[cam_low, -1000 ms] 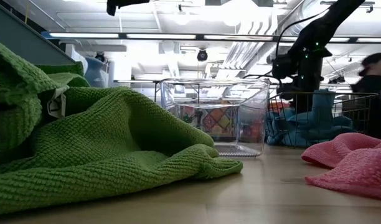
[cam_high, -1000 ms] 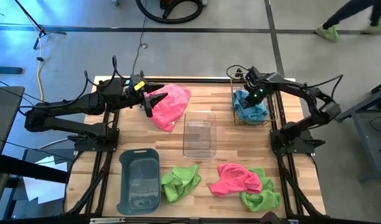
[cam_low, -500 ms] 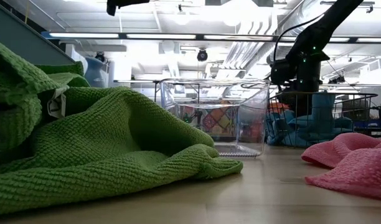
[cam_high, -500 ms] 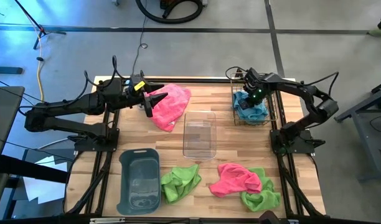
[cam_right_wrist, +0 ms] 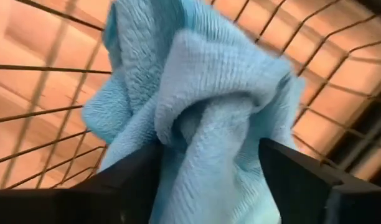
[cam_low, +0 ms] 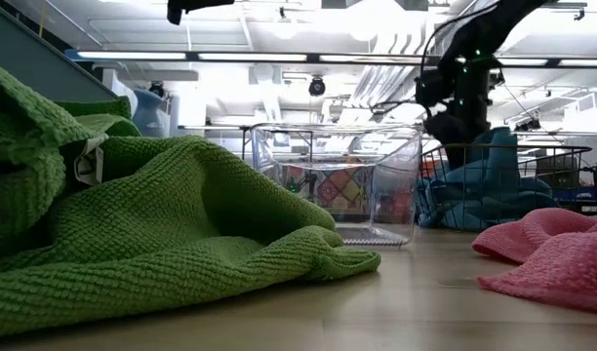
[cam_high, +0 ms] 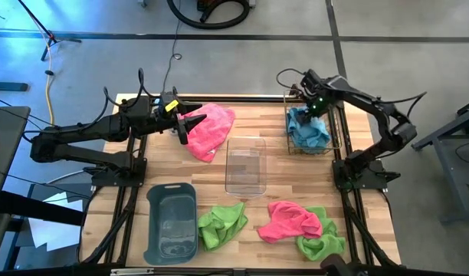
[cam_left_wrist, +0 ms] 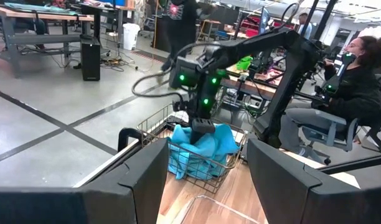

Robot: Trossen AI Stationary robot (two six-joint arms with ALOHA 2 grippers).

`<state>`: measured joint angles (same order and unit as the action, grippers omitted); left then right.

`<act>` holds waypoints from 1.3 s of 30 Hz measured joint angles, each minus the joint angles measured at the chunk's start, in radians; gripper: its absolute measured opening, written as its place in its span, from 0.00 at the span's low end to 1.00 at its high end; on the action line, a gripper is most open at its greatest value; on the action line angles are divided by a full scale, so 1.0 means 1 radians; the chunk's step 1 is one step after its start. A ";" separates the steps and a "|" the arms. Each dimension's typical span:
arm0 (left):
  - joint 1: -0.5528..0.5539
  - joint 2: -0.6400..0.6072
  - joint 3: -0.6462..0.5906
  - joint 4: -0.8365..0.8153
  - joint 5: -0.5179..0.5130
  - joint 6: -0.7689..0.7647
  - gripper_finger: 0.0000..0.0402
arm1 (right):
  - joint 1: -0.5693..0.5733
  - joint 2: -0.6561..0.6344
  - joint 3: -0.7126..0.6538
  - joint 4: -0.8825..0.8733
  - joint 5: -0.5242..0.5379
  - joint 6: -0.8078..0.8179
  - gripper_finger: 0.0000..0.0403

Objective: Sort microfiber towel by color & place in baskets
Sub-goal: Put the blue microfiber cloth into the wire basket, then put the bottom pink microfiber cloth into the transparent bin

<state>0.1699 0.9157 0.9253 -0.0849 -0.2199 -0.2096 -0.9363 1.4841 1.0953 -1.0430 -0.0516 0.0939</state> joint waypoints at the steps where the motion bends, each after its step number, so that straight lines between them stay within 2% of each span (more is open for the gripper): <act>1: 0.000 0.000 0.000 0.000 0.000 0.000 0.51 | 0.000 0.000 0.022 -0.020 0.003 -0.009 0.68; 10: 0.000 0.000 0.000 -0.009 0.000 0.000 0.51 | 0.000 -0.001 0.229 -0.154 -0.014 -0.057 0.72; 17: 0.000 0.000 0.000 -0.009 0.006 -0.011 0.51 | 0.003 -0.010 0.384 -0.191 -0.158 -0.047 0.72; 22: 0.000 0.000 0.000 -0.009 0.041 -0.027 0.51 | 0.051 -0.074 0.398 -0.163 -0.307 -0.043 0.72; 28: 0.000 0.000 0.000 -0.033 0.063 -0.080 0.51 | 0.189 -0.171 0.397 -0.145 -0.357 -0.014 0.72; 32: 0.000 -0.014 0.000 -0.073 0.091 -0.078 0.51 | 0.316 -0.227 0.397 -0.052 -0.360 0.058 0.72; 36: 0.000 -0.039 0.000 -0.124 0.092 -0.077 0.51 | 0.449 -0.258 0.397 0.095 -0.326 0.141 0.72; 39: 0.000 -0.057 0.000 -0.158 0.091 -0.073 0.51 | 0.551 -0.261 0.396 0.227 -0.257 0.190 0.72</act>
<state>0.1696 0.8583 0.9249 -0.2428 -0.1285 -0.2821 -0.3853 1.2231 1.4918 -0.8156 -0.3084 0.2842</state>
